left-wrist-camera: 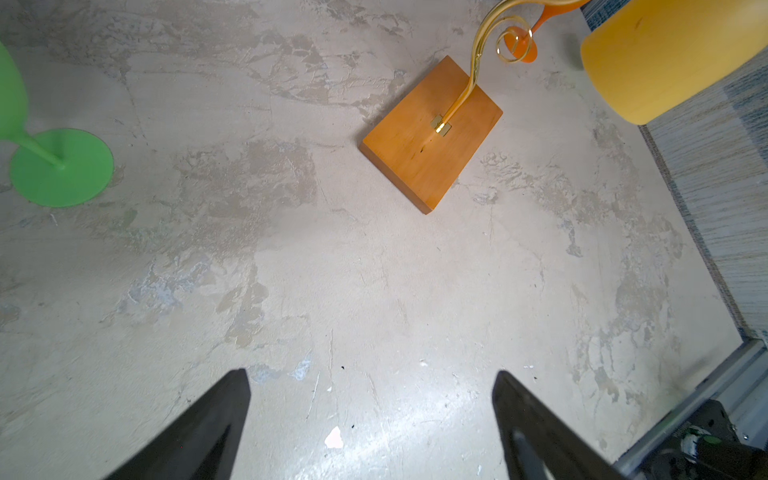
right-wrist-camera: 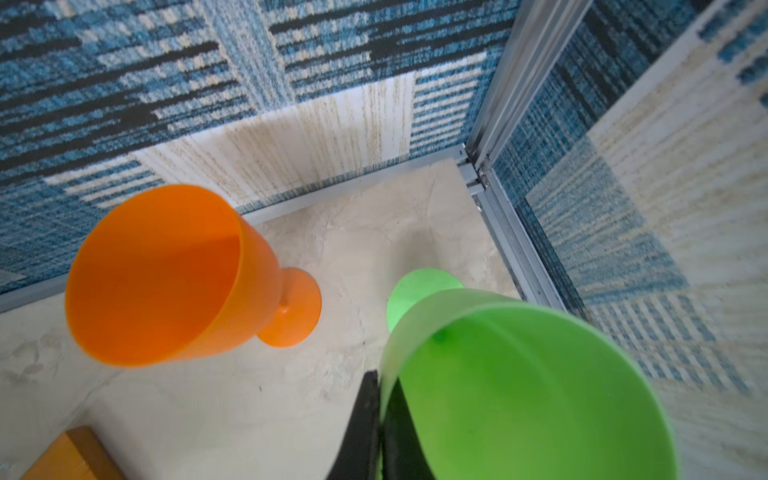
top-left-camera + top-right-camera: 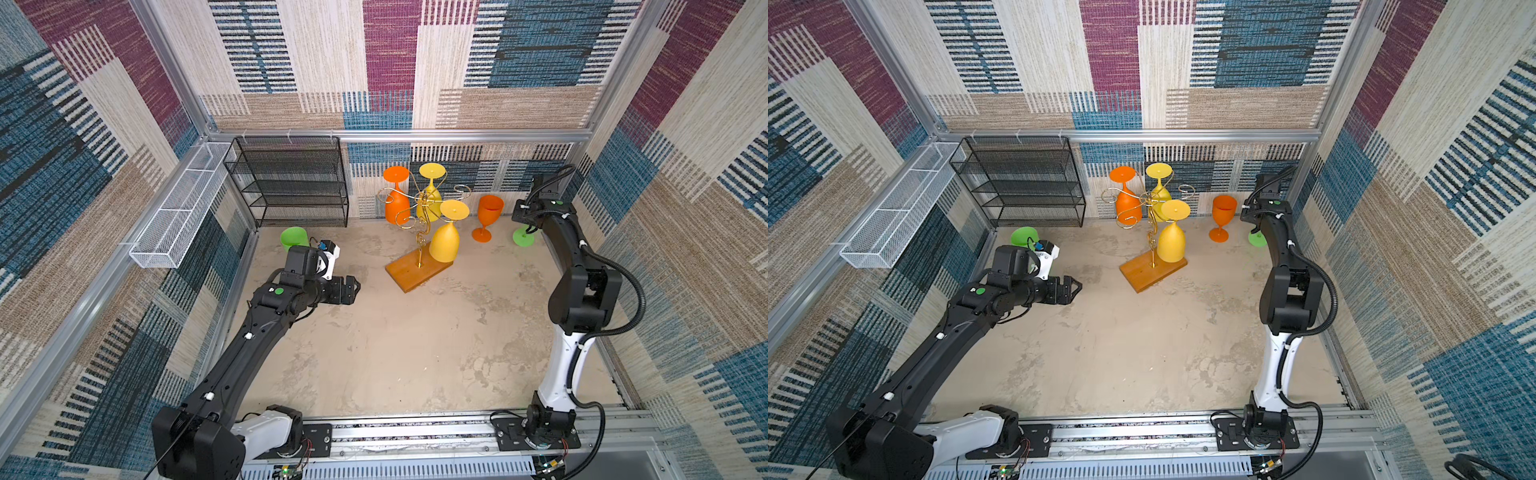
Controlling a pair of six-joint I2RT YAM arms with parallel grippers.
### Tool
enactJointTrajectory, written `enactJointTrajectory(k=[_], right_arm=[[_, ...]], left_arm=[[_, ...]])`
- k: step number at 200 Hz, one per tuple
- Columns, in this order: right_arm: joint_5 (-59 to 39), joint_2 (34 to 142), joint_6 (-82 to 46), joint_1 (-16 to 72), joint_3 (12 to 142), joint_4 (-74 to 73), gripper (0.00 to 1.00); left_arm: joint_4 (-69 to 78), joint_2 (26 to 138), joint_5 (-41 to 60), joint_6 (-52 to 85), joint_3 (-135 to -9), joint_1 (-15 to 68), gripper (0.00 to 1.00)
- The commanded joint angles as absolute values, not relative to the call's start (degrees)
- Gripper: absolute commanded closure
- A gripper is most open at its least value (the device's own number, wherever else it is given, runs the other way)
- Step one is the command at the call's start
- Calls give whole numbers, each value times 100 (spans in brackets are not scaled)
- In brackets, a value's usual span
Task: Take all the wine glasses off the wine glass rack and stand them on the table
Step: 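Carry the green glass to the far corner and stand it beside the orange glass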
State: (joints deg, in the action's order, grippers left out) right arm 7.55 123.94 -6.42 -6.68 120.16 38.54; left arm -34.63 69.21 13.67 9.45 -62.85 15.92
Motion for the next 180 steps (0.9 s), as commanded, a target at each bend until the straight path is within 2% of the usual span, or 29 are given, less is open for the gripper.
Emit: enactJointTrajectory(k=[1,49,123,138,180], right_arm=[[533,12841,-502,-708,12678,4153,100],[86,13779,-461,-738,14000,4629,100],[-306,13816,-434,-732,13661,4495,100],[-297,13827,-405,-729,13708,4530,93],[-292,13639,-349,-729,13860,4461,56]], left_arm=[[-3168,6977,1448,719,-6343,1591,6],[-3084,7073,1417,761,-6344,1592,7],[-3119,7205,1476,834,-6476,1600,8],[-3119,7230,1494,870,-6484,1598,8],[-3151,7195,1459,905,-6585,1599,8]])
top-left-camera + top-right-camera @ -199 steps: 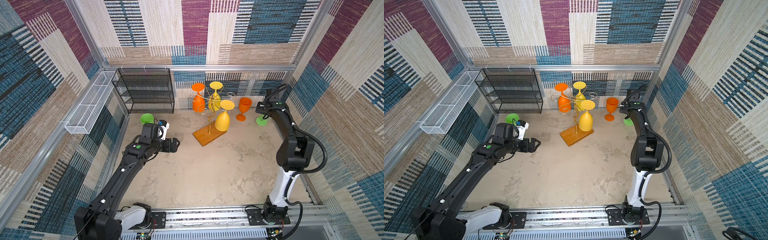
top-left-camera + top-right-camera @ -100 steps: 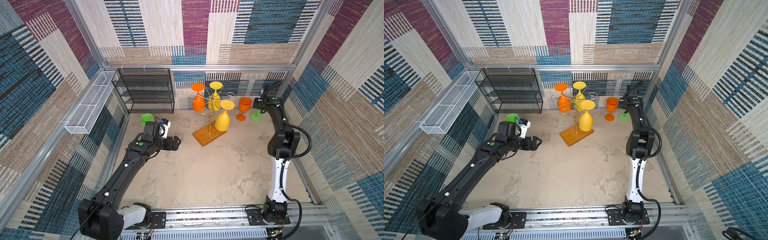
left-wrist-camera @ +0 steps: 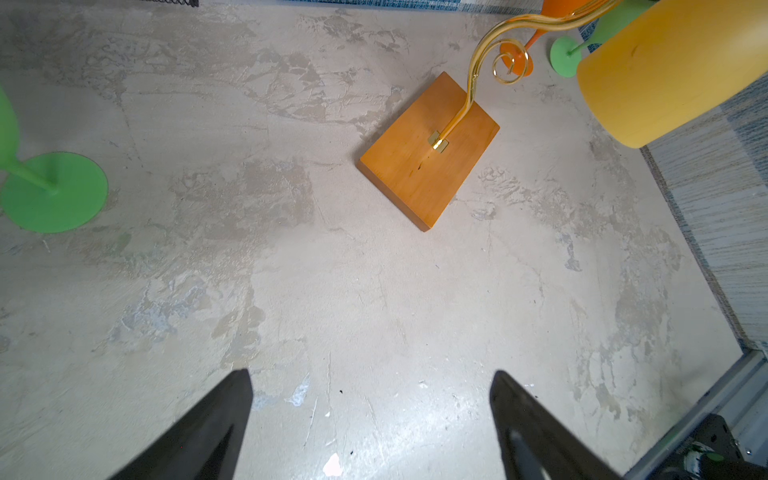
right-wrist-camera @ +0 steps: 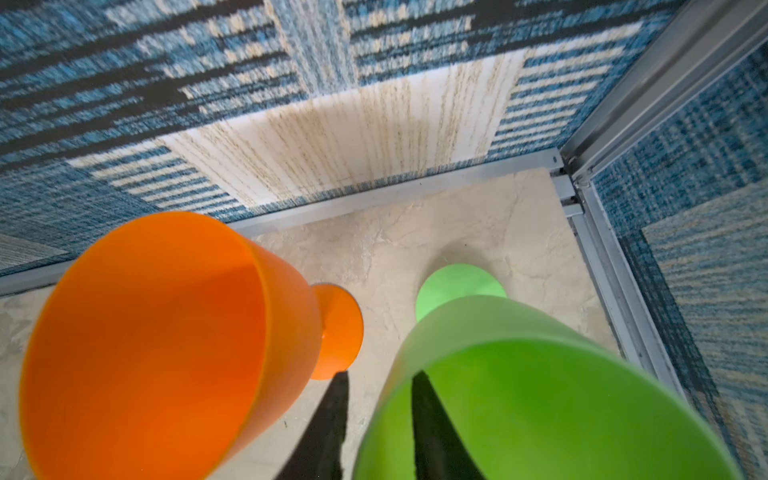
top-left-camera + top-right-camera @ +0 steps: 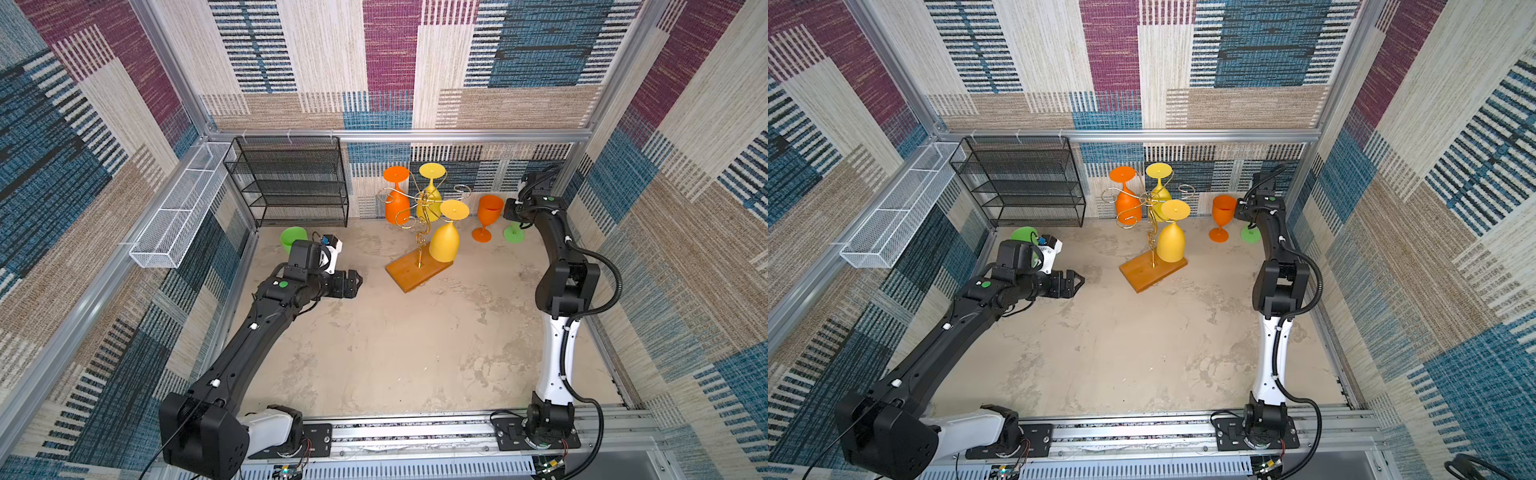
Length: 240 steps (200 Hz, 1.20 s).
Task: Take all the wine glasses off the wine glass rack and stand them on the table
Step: 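Carry the green glass to the far corner and stand it beside the orange glass, then open the right gripper and lift it off the green glass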
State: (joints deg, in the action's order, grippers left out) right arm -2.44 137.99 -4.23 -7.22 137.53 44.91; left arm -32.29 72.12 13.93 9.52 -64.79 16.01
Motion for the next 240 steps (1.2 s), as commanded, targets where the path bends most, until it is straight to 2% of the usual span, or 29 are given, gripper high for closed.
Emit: enactJointTrajectory(k=[1,33,56,144,240], right_arm=[[-291,13627,-346,-725,13860,4459,55],[-292,13319,-325,-694,13844,4368,36],[-285,13000,-325,-633,13616,4193,30],[-538,11284,-580,-413,11548,3011,27],[-792,10451,-678,-395,10937,2913,27]], left_arm=[[-3153,7192,1459,905,-6588,1595,8],[-3173,7181,1441,980,-6704,1605,8],[-3178,7190,1450,1006,-6776,1626,8],[-3233,7057,1330,941,-6800,1669,8],[-3126,7041,1397,923,-6737,1696,9]])
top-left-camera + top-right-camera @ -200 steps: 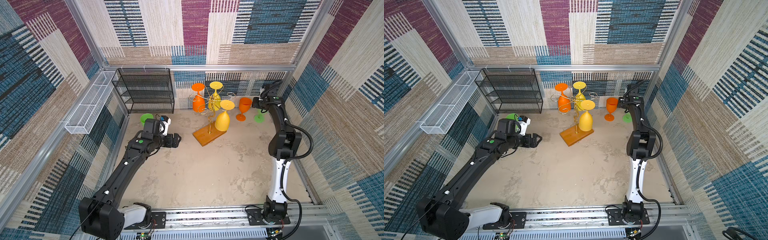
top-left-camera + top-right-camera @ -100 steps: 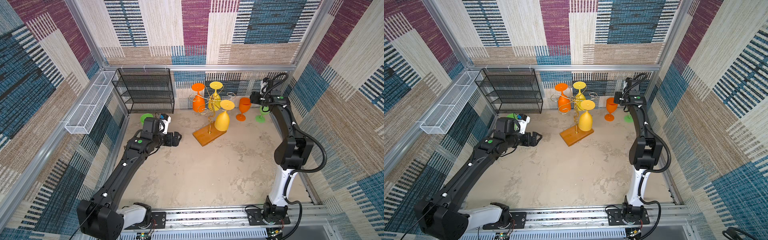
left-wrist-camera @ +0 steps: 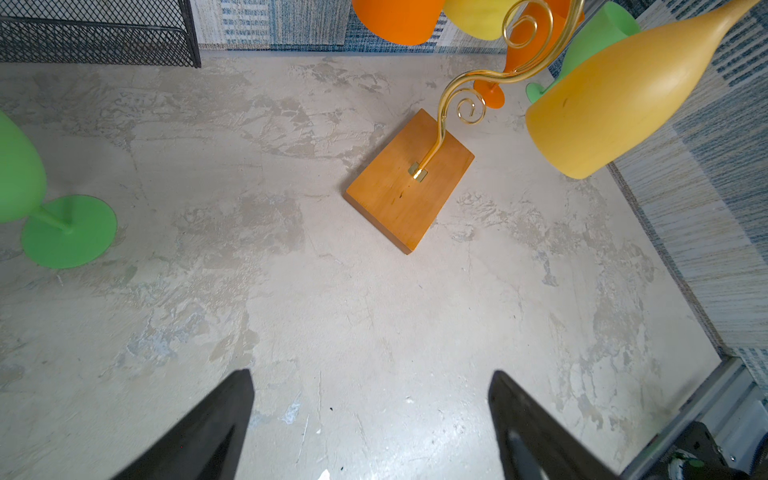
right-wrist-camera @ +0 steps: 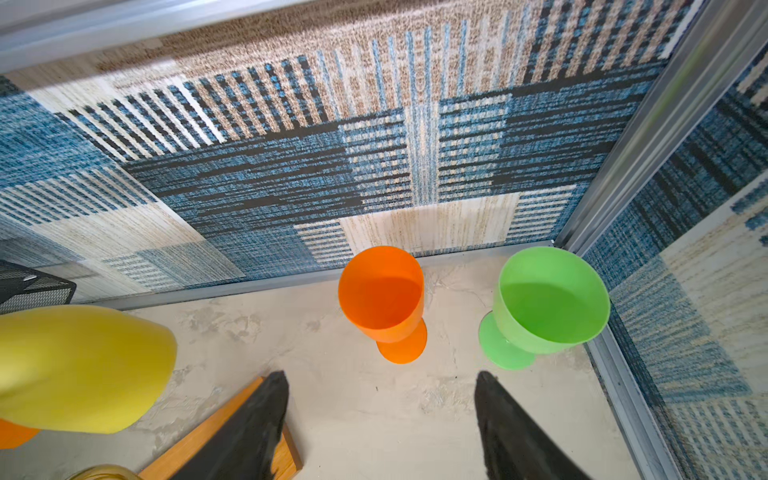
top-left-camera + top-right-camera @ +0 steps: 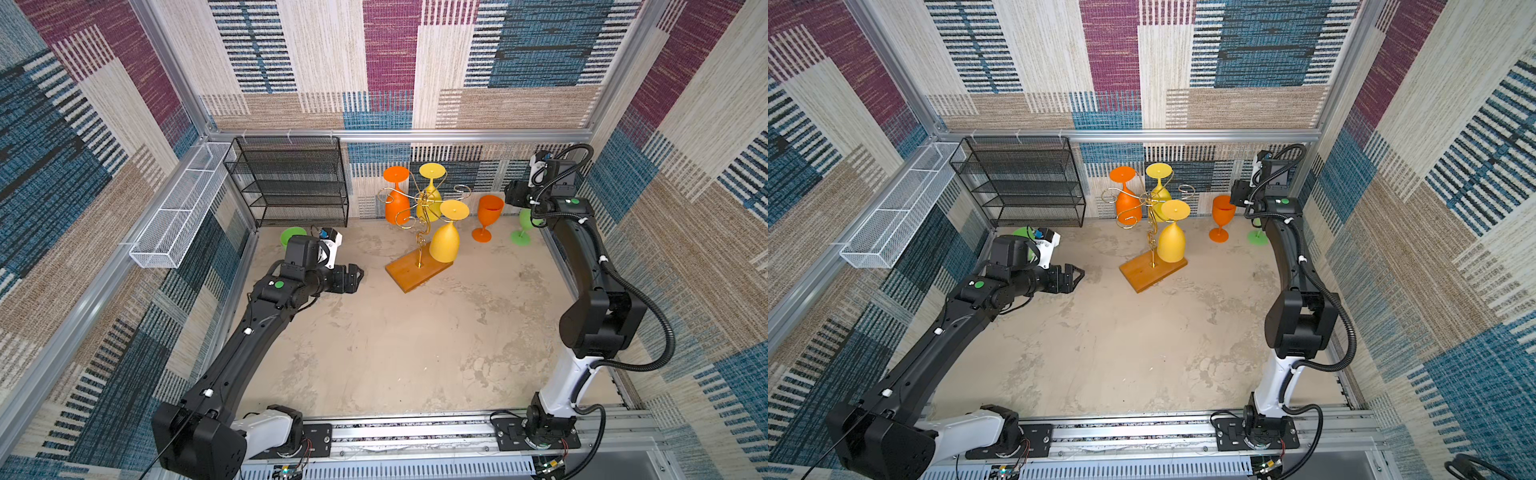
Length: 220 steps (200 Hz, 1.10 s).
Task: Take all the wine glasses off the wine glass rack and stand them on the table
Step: 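Open the right gripper and lift it off the green glass, then move the right gripper to the yellow glass hanging on the rack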
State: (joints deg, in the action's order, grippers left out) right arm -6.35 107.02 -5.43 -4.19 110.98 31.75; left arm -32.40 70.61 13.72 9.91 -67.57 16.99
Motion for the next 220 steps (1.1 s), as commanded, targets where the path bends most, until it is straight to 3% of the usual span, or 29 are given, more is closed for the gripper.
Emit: enactJointTrajectory(k=[1,74,115,136,220], right_arm=[[-796,10438,-686,-395,10922,2907,27],[-1386,9118,-1715,-99,9416,2041,29],[-2074,8374,-3256,14,8288,1155,32],[-2631,8292,-3902,84,8009,768,35],[-3139,8016,-5411,307,7445,-62,42]], left_arm=[[-3127,7036,1397,923,-6731,1696,9],[-3050,6960,1595,875,-6939,1748,9],[-2577,6765,1703,589,-6711,1878,9],[-2186,6605,1917,445,-6324,1929,9],[-1856,6326,2249,93,-5928,2039,8]])
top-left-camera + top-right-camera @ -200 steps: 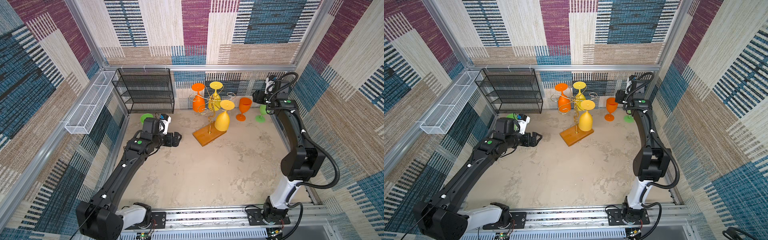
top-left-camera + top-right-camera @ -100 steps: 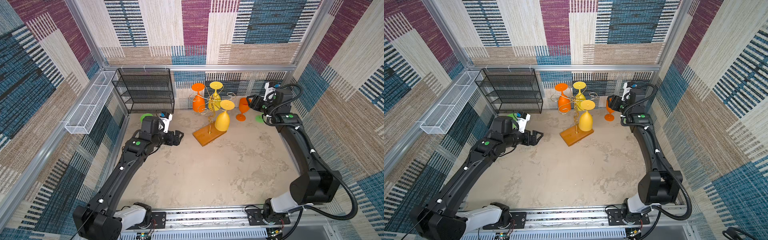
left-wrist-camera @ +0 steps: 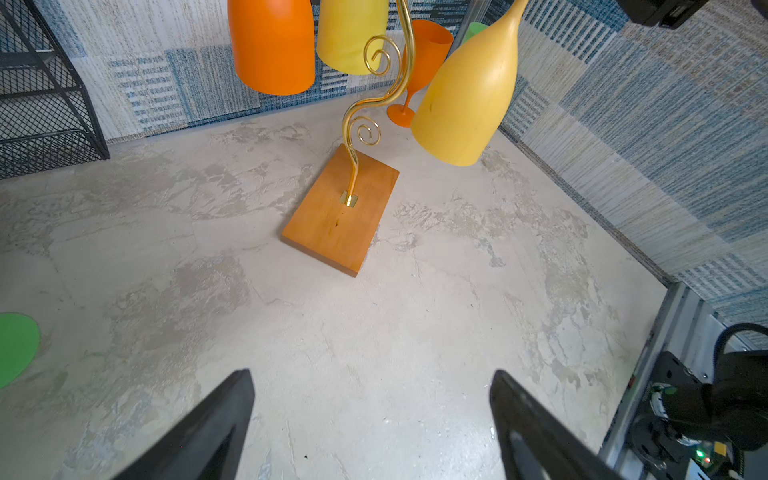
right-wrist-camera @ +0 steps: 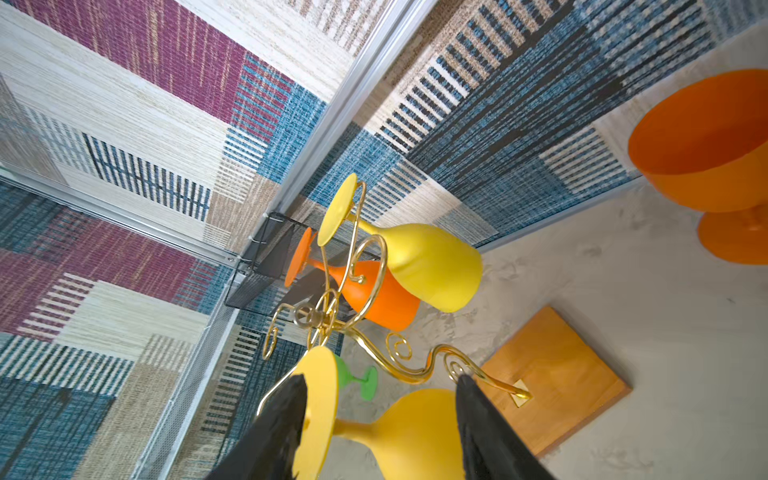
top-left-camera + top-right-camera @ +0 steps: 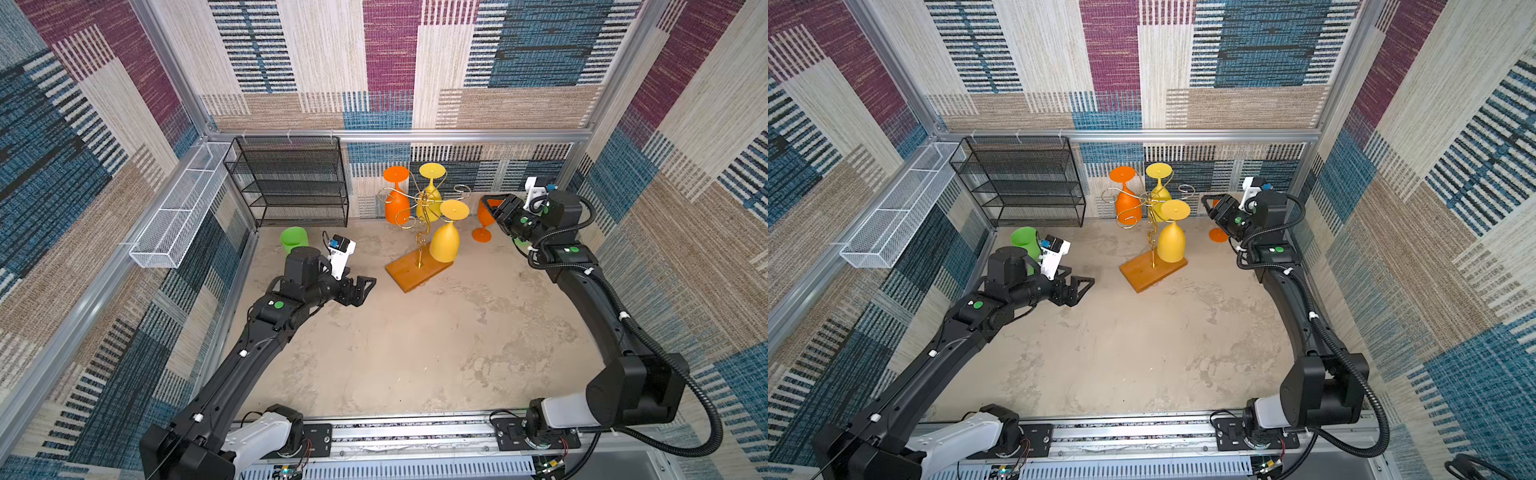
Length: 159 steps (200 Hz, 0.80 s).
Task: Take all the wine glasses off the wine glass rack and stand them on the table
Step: 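Move the right gripper to the yellow glass hanging on the rack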
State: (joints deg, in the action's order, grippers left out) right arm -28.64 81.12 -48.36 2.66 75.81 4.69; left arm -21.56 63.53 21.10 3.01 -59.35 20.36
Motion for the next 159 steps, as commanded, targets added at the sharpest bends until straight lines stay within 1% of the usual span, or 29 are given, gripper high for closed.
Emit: enactJointTrajectory(k=[1,81,159], right_arm=[[-3138,8011,-5417,312,7432,-71,42],[-3248,7654,-5949,601,6791,-546,47],[-3276,7697,-5993,877,6895,-545,50]], left_arm=[[-1860,6327,2254,90,-5930,2039,8],[-1756,6274,2531,132,-5898,2043,9],[-1727,6118,2556,167,-5845,2056,8]])
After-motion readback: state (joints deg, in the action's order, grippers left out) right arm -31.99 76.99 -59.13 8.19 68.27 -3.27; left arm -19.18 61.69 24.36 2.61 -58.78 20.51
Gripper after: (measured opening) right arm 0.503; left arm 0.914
